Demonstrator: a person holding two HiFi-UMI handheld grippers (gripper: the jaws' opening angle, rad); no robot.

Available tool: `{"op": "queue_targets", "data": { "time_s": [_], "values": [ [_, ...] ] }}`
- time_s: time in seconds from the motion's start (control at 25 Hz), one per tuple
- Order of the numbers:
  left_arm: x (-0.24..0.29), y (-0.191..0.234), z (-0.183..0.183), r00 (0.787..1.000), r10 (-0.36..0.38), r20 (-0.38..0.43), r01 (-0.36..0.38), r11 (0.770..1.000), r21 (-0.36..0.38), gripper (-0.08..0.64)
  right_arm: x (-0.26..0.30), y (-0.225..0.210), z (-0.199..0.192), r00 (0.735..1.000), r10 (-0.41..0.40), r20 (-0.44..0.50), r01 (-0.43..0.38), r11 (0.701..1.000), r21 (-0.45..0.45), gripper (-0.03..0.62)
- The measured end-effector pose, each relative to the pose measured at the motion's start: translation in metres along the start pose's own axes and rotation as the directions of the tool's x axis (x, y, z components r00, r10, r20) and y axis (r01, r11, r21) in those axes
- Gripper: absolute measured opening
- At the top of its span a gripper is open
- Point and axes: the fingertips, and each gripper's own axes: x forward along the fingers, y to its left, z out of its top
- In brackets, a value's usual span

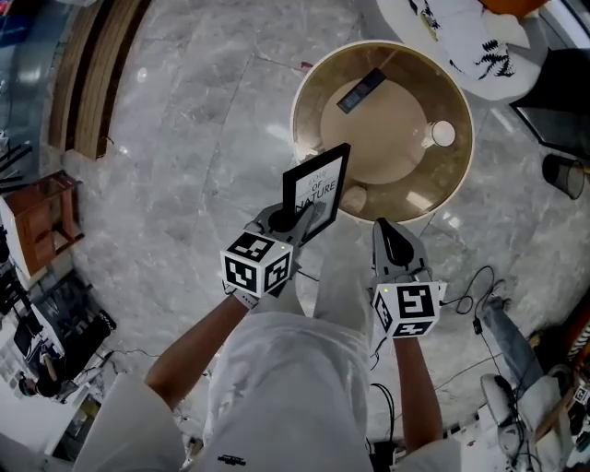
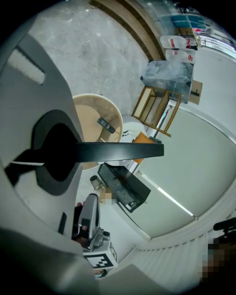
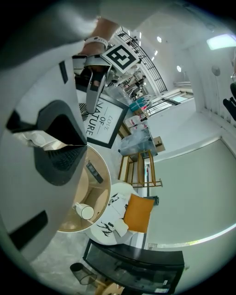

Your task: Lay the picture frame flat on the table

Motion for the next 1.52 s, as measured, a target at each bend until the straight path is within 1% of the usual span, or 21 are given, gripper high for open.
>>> {"op": "queue_targets", "data": {
  "time_s": [0.08,0.2,0.32,0.4,0.48,0.56,0.68,0.8,0.96,1.0,1.12,1.24,1.44,1.52],
  "values": [
    [0.015,0.008,-0.012,1.0,-0.002,-0.013,0.001,1.0,-0.03,0.011,0.013,-0.005,-0.014,1.0,0.006,-0.018,-0.006,1.0,0.011,0.005],
    [0.043,0.022,-0.033,0.999,-0.001,-0.04,-0.001,0.999,-0.05,0.011,0.033,-0.016,-0.034,0.999,0.024,-0.036,-0.023,0.999,0.022,0.005],
    [0.074,0.043,-0.05,0.997,-0.034,-0.068,0.026,0.994,-0.105,0.011,0.064,-0.023,-0.054,0.998,0.049,-0.04,-0.049,0.999,-0.002,0.005],
    [0.089,0.046,-0.063,0.994,-0.062,-0.087,0.049,0.989,-0.143,0.011,0.075,-0.029,-0.071,0.997,0.045,-0.065,-0.046,0.999,-0.003,0.005],
    [0.101,0.047,-0.074,0.992,-0.081,-0.1,0.064,0.985,-0.157,0.011,0.079,-0.033,-0.082,0.996,0.034,-0.079,-0.033,0.999,0.014,0.005],
    [0.111,0.054,-0.079,0.991,-0.08,-0.11,0.062,0.985,-0.162,0.011,0.085,-0.035,-0.086,0.997,0.031,-0.077,-0.03,0.999,0.011,0.005],
    [0.126,0.065,-0.089,0.991,-0.068,-0.118,0.048,0.986,-0.16,0.011,0.098,-0.036,-0.094,0.996,0.046,-0.077,-0.047,0.999,-0.005,0.005],
    [0.145,0.079,-0.1,0.991,-0.057,-0.123,0.037,0.987,-0.159,0.011,0.112,-0.042,-0.103,0.996,0.048,-0.07,-0.048,0.999,0.003,0.005],
    [0.161,0.091,-0.104,0.991,-0.089,-0.103,0.062,0.969,-0.241,0.011,0.125,-0.043,-0.112,0.996,0.049,-0.07,-0.047,0.998,0.036,0.005],
    [0.165,0.093,-0.105,0.99,-0.094,-0.101,0.066,0.966,-0.25,0.011,0.127,-0.042,-0.113,0.996,0.057,-0.07,-0.054,0.998,0.043,0.005],
    [0.18,0.101,-0.113,0.989,-0.086,-0.117,0.056,0.97,-0.237,0.011,0.13,-0.038,-0.115,0.995,0.076,-0.07,-0.074,0.997,0.039,0.005],
    [0.193,0.11,-0.124,0.988,-0.074,-0.135,0.041,0.973,-0.228,0.011,0.137,-0.04,-0.12,0.995,0.072,-0.071,-0.069,0.997,0.04,0.005],
    [0.208,0.119,-0.132,0.987,-0.087,-0.132,0.05,0.964,-0.262,0.011,0.148,-0.046,-0.126,0.995,0.067,-0.072,-0.061,0.995,0.079,0.005],
    [0.211,0.122,-0.131,0.988,-0.089,-0.128,0.053,0.964,-0.262,0.012,0.151,-0.045,-0.126,0.995,0.076,-0.072,-0.068,0.993,0.097,0.005]
  ]
}}
